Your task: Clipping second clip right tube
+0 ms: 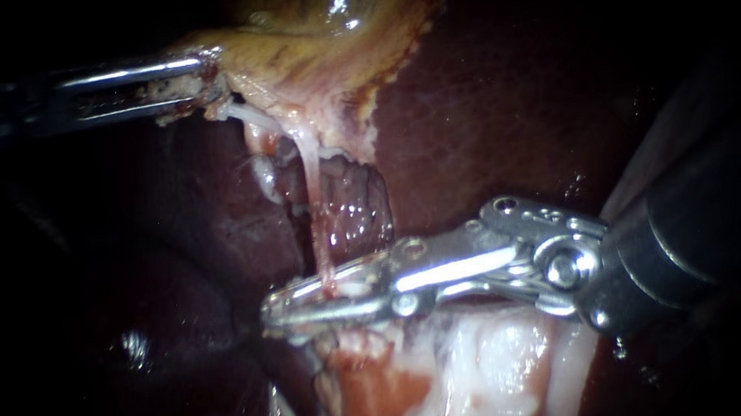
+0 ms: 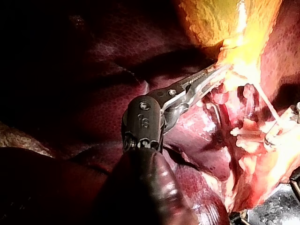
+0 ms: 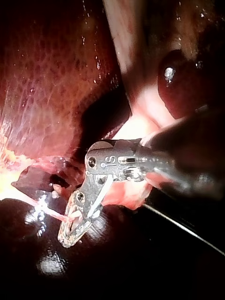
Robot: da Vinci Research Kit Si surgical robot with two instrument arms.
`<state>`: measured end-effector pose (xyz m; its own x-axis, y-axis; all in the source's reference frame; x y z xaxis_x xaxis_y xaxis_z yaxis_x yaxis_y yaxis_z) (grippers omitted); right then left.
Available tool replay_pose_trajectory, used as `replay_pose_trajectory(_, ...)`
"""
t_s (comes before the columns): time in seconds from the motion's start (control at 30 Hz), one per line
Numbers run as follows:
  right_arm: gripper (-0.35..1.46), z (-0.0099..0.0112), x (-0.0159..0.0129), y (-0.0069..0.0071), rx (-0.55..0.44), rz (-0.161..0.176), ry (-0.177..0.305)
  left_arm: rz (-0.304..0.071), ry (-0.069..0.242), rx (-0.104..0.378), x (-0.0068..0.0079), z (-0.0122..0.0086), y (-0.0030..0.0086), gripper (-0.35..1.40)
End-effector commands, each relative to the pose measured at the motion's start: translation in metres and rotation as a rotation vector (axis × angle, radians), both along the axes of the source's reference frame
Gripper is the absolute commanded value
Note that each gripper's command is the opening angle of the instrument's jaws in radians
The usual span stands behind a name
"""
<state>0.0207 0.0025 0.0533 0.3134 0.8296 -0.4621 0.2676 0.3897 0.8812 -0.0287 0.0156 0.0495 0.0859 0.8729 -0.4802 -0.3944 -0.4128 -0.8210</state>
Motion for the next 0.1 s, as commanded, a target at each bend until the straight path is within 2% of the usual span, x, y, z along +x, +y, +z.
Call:
replay_pose_trajectory(0.03,-0.35,0.0001,0.0000,0.0000,0.000,0.000,0.000,0.000,0.000,0.000,0.0000,0.0001,0.0000,-0.35)
replay_pose_trajectory(0.1,-0.35,0.0002,0.0000,0.0001,0.000,0.000,0.000,0.000,0.000,0.000,-0.0001,0.0001,0.0000,-0.35)
